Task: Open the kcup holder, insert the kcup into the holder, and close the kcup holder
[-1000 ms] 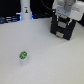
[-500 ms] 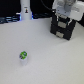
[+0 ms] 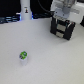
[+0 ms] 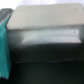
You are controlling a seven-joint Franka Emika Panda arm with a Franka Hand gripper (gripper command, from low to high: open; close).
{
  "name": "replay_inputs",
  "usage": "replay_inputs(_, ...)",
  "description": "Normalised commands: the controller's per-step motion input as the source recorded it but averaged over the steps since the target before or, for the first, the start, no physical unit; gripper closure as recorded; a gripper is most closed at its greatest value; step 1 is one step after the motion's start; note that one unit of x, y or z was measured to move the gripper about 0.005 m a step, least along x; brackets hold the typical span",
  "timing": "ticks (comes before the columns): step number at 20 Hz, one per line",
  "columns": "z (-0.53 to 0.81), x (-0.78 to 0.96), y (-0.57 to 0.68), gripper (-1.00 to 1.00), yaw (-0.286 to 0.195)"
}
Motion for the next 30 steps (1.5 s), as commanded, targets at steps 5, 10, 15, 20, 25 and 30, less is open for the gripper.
replay_inputs(5, 0.08, 0.94, -0.30, 1.00, -0.073)
replay_inputs(10, 0.11, 0.93, -0.30, 1.00, -0.073)
replay_inputs(15, 0.12, 0.91, -0.32, 1.00, -0.073)
replay_inputs(20, 0.13, 0.87, -0.35, 1.00, -0.074)
replay_inputs(25, 0.11, 0.81, -0.43, 1.00, -0.071)
replay_inputs(30, 0.10, 0.78, -0.48, 1.00, -0.071)
